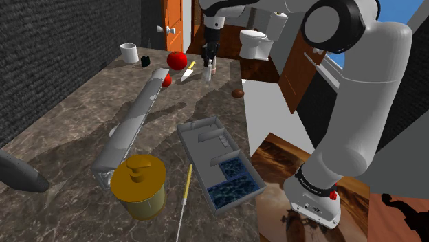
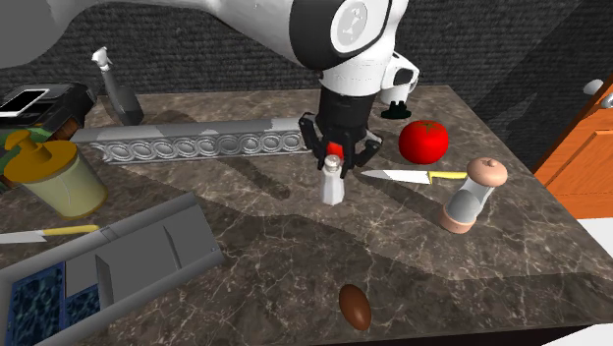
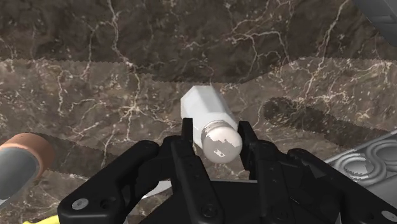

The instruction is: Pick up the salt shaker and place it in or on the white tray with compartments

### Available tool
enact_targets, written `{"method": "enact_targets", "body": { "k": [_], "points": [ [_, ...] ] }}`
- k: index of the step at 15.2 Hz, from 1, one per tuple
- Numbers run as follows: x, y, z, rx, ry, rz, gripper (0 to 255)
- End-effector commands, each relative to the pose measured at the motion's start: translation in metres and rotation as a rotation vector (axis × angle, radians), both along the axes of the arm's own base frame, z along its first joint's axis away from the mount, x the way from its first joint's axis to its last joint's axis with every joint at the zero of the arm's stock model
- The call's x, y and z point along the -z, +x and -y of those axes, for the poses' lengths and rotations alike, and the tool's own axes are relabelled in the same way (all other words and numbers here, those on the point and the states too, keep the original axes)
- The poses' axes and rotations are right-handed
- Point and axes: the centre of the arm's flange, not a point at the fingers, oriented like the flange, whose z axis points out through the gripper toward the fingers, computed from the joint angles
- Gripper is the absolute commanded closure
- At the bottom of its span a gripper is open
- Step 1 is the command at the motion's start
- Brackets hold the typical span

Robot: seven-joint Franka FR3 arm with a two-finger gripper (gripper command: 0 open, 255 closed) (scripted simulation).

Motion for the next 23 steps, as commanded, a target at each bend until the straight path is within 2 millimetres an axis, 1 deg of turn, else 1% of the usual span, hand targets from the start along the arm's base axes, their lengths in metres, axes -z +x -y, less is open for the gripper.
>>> {"method": "enact_targets", "body": {
  "k": [1,2,3,23],
  "points": [
    [-0.009,0.0,-0.001,0.0,0.0,0.0,255],
    [-0.014,0.0,-0.001,0.0,0.0,0.0,255],
    [-0.015,0.0,-0.001,0.0,0.0,0.0,255],
    [-0.037,-0.185,-0.188,0.0,0.0,0.0,255]
  ]
}}
